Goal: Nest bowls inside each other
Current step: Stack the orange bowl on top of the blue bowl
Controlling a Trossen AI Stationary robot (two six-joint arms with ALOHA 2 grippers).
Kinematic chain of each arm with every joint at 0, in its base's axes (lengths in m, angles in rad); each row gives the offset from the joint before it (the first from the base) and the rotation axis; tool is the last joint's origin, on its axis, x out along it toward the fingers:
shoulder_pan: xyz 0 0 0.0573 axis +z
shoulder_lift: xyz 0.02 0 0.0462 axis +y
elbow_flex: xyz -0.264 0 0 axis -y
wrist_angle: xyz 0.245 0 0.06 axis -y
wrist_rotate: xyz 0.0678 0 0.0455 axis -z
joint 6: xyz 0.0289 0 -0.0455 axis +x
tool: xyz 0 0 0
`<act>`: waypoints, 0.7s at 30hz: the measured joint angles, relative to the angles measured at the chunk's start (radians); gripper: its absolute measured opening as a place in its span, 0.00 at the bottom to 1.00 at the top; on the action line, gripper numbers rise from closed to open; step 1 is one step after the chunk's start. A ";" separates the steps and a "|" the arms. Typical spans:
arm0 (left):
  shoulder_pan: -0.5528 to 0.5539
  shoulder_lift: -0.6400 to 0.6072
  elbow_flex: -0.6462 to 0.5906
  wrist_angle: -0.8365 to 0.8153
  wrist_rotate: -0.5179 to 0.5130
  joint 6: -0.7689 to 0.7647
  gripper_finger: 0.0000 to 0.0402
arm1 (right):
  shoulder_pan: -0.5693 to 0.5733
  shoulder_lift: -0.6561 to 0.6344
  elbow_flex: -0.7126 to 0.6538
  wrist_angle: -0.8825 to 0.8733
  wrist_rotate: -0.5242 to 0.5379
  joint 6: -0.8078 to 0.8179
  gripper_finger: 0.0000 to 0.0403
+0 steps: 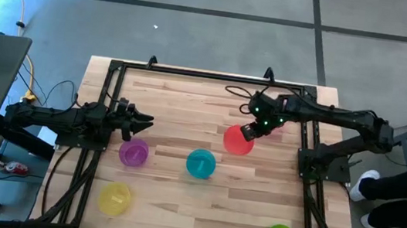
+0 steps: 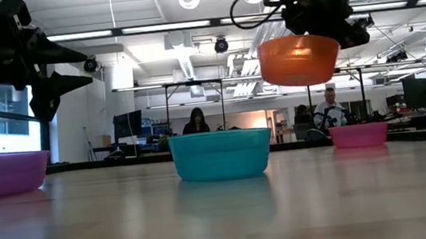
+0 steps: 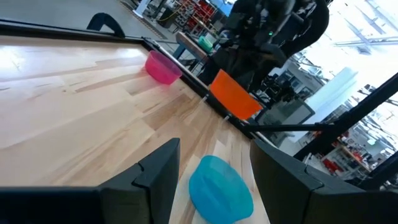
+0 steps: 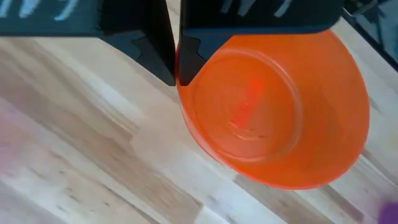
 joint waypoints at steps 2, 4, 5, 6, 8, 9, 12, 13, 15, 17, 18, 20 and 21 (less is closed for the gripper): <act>0.000 0.000 0.000 -0.011 -0.001 -0.003 0.46 | 0.032 0.007 0.000 0.027 0.009 0.055 0.00; 0.000 0.000 0.000 -0.022 -0.001 -0.015 0.46 | 0.062 0.025 0.000 0.048 0.009 0.103 0.00; 0.000 0.000 0.000 -0.027 -0.001 -0.021 0.46 | 0.079 0.039 0.000 0.055 0.008 0.124 0.00; 0.000 0.000 0.000 -0.031 -0.001 -0.025 0.46 | 0.094 0.057 0.000 0.069 0.004 0.140 0.00; 0.000 0.000 0.000 -0.032 0.001 -0.025 0.46 | 0.124 0.099 0.000 0.109 -0.010 0.167 0.00; 0.000 0.000 0.000 -0.032 0.004 -0.025 0.46 | 0.138 0.121 0.001 0.132 -0.019 0.180 0.00; 0.000 0.000 0.000 -0.033 0.017 -0.025 0.46 | 0.174 0.202 0.039 0.174 -0.030 0.208 0.00; 0.000 0.000 0.000 -0.033 0.022 -0.025 0.46 | 0.185 0.231 0.064 0.175 -0.031 0.211 0.00; 0.000 0.000 0.000 -0.034 0.036 -0.017 0.46 | 0.203 0.290 0.125 0.165 -0.033 0.204 0.00; 0.000 0.000 0.000 -0.038 0.049 -0.003 0.46 | 0.215 0.349 0.198 0.137 -0.028 0.185 0.00; 0.000 0.000 0.000 -0.040 0.055 0.000 0.46 | 0.220 0.377 0.236 0.115 -0.022 0.179 0.00; 0.000 0.000 0.000 -0.041 0.064 0.001 0.46 | 0.225 0.433 0.318 0.066 -0.001 0.169 0.00; 0.000 0.000 0.000 -0.041 0.071 0.005 0.46 | 0.227 0.461 0.359 0.039 0.008 0.157 0.00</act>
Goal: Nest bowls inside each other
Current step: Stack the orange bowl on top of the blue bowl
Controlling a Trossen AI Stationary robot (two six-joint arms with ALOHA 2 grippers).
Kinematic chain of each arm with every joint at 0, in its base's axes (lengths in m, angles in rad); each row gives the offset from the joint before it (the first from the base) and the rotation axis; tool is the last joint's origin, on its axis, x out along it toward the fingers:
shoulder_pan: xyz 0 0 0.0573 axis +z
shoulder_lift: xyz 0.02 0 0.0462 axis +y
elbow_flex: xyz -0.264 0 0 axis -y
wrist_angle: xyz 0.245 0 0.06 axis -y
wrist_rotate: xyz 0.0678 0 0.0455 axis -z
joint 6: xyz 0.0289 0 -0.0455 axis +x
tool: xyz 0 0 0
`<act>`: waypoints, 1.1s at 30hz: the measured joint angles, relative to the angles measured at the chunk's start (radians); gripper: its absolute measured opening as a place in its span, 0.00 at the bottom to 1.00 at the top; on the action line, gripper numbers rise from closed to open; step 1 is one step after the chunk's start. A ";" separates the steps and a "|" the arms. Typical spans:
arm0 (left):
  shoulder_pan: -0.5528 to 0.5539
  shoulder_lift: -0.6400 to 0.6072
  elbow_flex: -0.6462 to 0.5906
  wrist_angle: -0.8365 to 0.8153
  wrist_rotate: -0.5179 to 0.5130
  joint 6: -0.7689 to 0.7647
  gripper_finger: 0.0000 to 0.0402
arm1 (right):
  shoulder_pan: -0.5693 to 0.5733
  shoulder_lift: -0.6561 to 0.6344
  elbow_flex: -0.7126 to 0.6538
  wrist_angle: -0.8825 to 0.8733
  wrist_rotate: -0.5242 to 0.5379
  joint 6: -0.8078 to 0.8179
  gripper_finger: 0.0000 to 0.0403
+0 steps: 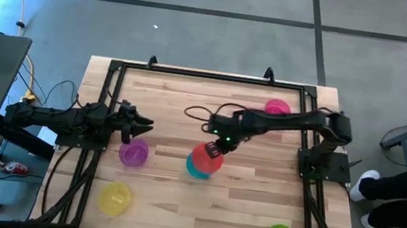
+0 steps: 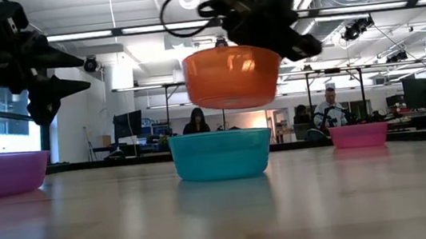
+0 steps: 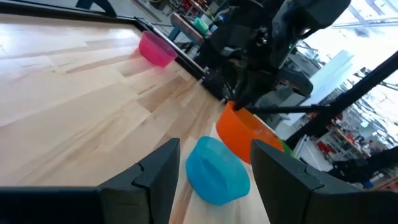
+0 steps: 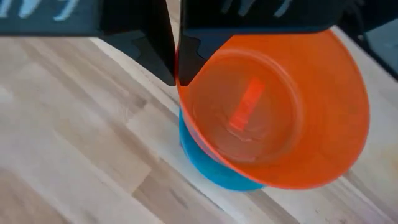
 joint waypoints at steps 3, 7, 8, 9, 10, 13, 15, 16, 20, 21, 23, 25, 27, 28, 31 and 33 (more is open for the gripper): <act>0.000 0.000 0.000 -0.006 0.025 0.013 0.46 | 0.003 0.082 0.108 -0.073 0.026 -0.034 0.00; 0.000 0.000 0.000 -0.008 0.045 0.023 0.46 | 0.008 0.180 0.204 -0.140 0.034 -0.067 0.00; 0.000 0.000 0.000 -0.008 0.049 0.023 0.46 | 0.011 0.199 0.218 -0.142 0.031 -0.070 0.00; 0.000 0.000 0.000 -0.009 0.052 0.029 0.46 | 0.015 0.216 0.229 -0.144 0.029 -0.075 0.00; 0.000 0.000 0.000 -0.010 0.057 0.033 0.46 | 0.020 0.229 0.238 -0.143 0.028 -0.077 0.00; 0.000 0.000 0.000 -0.010 0.058 0.033 0.46 | 0.034 0.247 0.248 -0.141 0.028 -0.078 0.00; 0.000 0.000 0.000 -0.010 0.058 0.034 0.46 | 0.042 0.248 0.248 -0.146 0.040 -0.078 0.00; 0.000 0.000 0.000 -0.010 0.058 0.034 0.46 | 0.045 0.248 0.248 -0.147 0.052 -0.078 0.00; 0.000 0.000 0.000 -0.010 0.058 0.038 0.46 | 0.047 0.248 0.248 -0.147 0.082 -0.078 0.00; 0.000 0.000 0.000 -0.010 0.058 0.038 0.46 | 0.047 0.248 0.248 -0.147 0.083 -0.078 0.00; 0.000 0.000 0.000 -0.010 0.058 0.038 0.46 | 0.046 0.248 0.247 -0.147 0.101 -0.077 0.00; 0.000 0.000 0.000 -0.010 0.058 0.037 0.46 | 0.047 0.248 0.247 -0.148 0.124 -0.062 0.00; 0.000 0.000 0.000 -0.010 0.058 0.034 0.46 | 0.047 0.248 0.247 -0.154 0.124 -0.061 0.01; 0.000 0.000 0.000 -0.010 0.059 0.034 0.46 | 0.047 0.248 0.247 -0.155 0.123 -0.063 0.03; 0.000 0.000 0.000 -0.010 0.059 0.033 0.46 | 0.047 0.248 0.247 -0.155 0.121 -0.070 0.09; 0.000 0.000 0.000 -0.010 0.059 0.033 0.46 | 0.047 0.248 0.247 -0.155 0.123 -0.070 0.14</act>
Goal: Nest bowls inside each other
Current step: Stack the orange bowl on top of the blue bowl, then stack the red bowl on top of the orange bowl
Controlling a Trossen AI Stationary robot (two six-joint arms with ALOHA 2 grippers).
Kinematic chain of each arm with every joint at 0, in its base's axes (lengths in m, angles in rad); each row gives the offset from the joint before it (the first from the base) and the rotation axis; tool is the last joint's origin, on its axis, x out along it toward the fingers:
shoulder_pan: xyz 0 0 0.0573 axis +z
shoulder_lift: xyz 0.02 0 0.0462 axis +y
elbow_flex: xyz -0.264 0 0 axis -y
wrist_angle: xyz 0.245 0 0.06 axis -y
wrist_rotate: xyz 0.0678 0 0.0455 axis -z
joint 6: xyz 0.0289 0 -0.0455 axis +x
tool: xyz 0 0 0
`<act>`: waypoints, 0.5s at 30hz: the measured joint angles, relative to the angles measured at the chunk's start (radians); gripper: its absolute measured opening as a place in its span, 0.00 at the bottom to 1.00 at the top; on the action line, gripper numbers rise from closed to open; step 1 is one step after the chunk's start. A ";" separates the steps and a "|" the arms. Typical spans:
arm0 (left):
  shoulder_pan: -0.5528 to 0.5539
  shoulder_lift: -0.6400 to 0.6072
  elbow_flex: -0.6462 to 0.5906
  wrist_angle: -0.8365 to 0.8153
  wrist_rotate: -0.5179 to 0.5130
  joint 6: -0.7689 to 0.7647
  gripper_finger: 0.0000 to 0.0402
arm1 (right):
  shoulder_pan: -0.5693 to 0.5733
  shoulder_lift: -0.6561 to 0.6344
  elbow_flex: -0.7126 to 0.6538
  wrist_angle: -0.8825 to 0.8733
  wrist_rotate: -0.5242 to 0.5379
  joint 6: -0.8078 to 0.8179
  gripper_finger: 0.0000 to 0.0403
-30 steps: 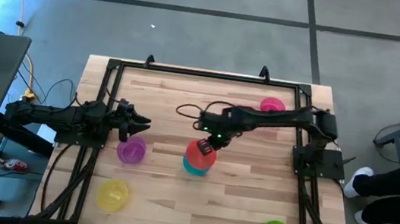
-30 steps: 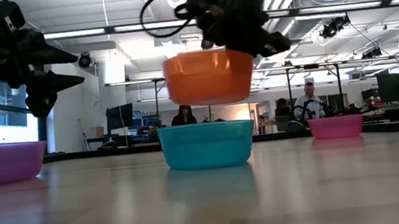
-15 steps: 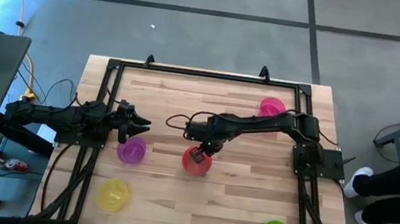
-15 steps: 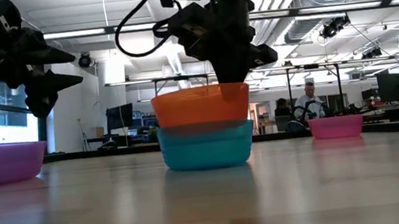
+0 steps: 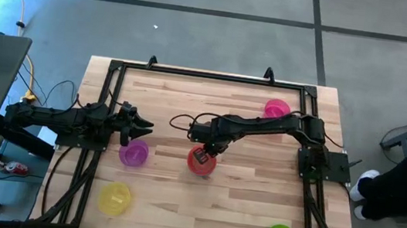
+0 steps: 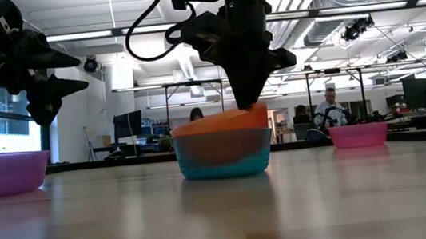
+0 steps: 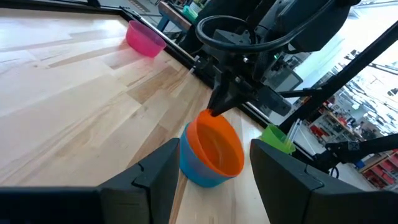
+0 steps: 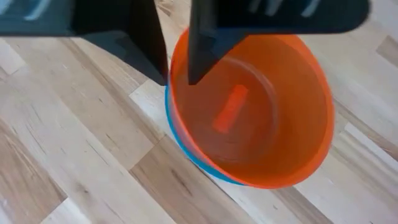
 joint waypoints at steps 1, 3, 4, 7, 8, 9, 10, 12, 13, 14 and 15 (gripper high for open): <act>0.000 0.000 0.000 0.000 0.000 0.000 0.46 | 0.000 0.000 0.000 -0.001 0.001 0.000 0.16; 0.000 0.000 0.000 0.000 0.000 -0.001 0.46 | 0.000 0.000 0.000 -0.002 0.002 -0.009 0.21; 0.000 0.000 0.000 0.000 0.000 -0.002 0.46 | 0.000 0.000 0.000 -0.002 0.002 -0.014 0.22; 0.000 0.000 0.000 0.000 0.000 -0.002 0.46 | 0.003 0.000 0.000 -0.002 0.003 -0.018 0.26; 0.000 0.000 0.000 0.000 0.000 -0.002 0.46 | 0.003 0.000 0.000 -0.003 0.004 -0.026 0.27; 0.000 0.000 0.000 0.000 0.000 -0.002 0.46 | 0.003 0.000 0.000 -0.005 0.004 -0.038 0.27; 0.000 0.000 0.000 0.000 0.000 -0.002 0.46 | 0.003 0.000 0.000 -0.012 0.008 -0.051 0.27; 0.000 0.000 0.000 0.000 0.000 -0.002 0.46 | 0.003 0.000 0.000 -0.059 0.036 -0.060 0.27; 0.000 0.000 0.000 0.000 0.000 -0.002 0.46 | 0.002 -0.001 -0.001 -0.092 0.056 -0.060 0.27; 0.000 0.000 0.000 0.000 0.000 -0.002 0.46 | -0.001 -0.002 -0.001 -0.128 0.075 -0.060 0.27; 0.000 0.000 0.000 0.000 0.000 -0.002 0.46 | -0.005 -0.004 -0.001 -0.161 0.096 -0.060 0.27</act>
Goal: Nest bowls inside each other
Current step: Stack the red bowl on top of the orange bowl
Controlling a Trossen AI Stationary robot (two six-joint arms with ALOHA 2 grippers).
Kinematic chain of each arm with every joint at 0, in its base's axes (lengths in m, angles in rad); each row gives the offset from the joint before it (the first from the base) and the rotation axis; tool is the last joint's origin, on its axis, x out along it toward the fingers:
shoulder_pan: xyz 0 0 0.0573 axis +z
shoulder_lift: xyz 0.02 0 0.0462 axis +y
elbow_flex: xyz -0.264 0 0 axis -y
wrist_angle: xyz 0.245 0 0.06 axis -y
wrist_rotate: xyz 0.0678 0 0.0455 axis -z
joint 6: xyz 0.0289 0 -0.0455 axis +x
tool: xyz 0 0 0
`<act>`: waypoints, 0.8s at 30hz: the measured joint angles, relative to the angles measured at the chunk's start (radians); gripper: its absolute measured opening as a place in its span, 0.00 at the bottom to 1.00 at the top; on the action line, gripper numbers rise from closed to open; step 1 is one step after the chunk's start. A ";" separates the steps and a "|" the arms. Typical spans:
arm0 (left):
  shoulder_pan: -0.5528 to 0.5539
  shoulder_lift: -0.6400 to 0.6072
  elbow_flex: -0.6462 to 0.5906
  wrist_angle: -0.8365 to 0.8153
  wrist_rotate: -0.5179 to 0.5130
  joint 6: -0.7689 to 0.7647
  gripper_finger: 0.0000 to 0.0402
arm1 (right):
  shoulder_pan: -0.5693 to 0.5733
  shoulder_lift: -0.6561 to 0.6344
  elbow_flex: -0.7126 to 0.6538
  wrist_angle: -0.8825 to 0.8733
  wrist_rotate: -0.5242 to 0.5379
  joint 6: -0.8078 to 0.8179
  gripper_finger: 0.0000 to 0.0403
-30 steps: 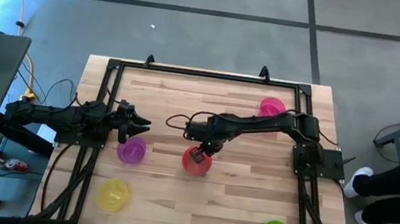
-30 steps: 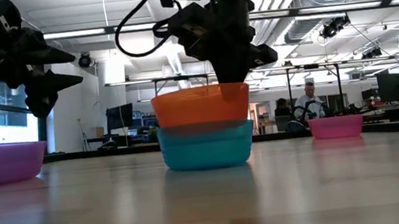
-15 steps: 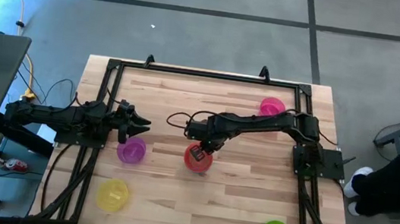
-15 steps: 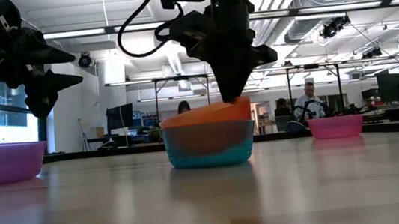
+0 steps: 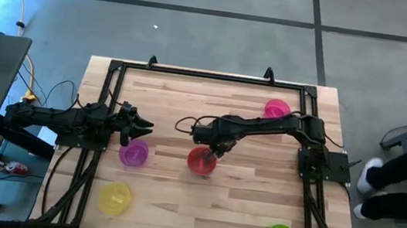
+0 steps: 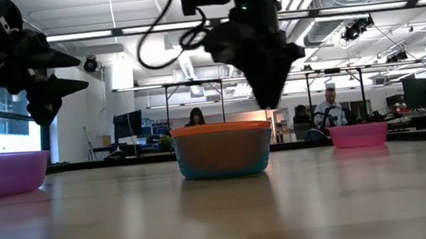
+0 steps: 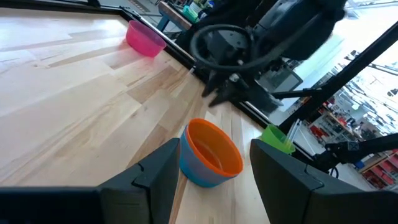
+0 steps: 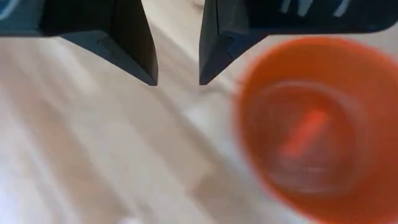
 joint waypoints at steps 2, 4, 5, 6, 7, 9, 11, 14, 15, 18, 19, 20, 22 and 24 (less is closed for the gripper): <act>0.000 0.000 0.000 0.000 0.000 0.000 0.46 | -0.011 -0.006 0.000 -0.064 0.040 -0.001 0.27; 0.000 0.000 0.000 0.000 0.000 0.000 0.46 | -0.025 -0.013 0.000 -0.112 0.067 -0.008 0.27; 0.000 0.000 0.000 0.000 0.000 0.000 0.46 | -0.033 -0.016 0.000 -0.130 0.077 -0.008 0.27; 0.000 0.000 0.000 0.000 -0.001 0.000 0.46 | -0.042 -0.018 0.000 -0.141 0.089 -0.011 0.27; 0.000 0.000 0.000 0.000 -0.001 0.000 0.46 | -0.052 -0.021 0.000 -0.145 0.097 -0.018 0.27; 0.000 0.000 0.000 0.000 -0.001 -0.001 0.46 | -0.073 -0.027 0.000 -0.153 0.098 -0.040 0.27; 0.000 0.000 0.000 0.000 -0.001 -0.008 0.46 | -0.096 -0.034 0.000 -0.154 0.101 -0.064 0.27; 0.000 0.000 0.000 0.000 -0.001 -0.011 0.46 | -0.135 -0.043 0.000 -0.160 0.124 -0.103 0.27; 0.000 0.000 0.000 0.000 -0.002 -0.012 0.46 | -0.150 -0.046 0.000 -0.166 0.131 -0.112 0.27; 0.000 0.000 0.000 0.000 -0.003 -0.011 0.46 | -0.201 -0.060 0.000 -0.178 0.144 -0.151 0.27; 0.000 0.000 0.000 0.000 -0.005 -0.012 0.46 | -0.219 -0.065 0.000 -0.179 0.146 -0.163 0.27; 0.000 0.000 0.000 0.001 -0.005 -0.011 0.46 | -0.240 -0.072 0.000 -0.182 0.146 -0.180 0.27; 0.000 0.000 0.000 0.000 -0.007 -0.010 0.46 | -0.284 -0.084 0.000 -0.190 0.145 -0.207 0.27; 0.000 0.000 0.000 0.000 -0.009 -0.010 0.46 | -0.330 -0.095 0.000 -0.194 0.137 -0.240 0.27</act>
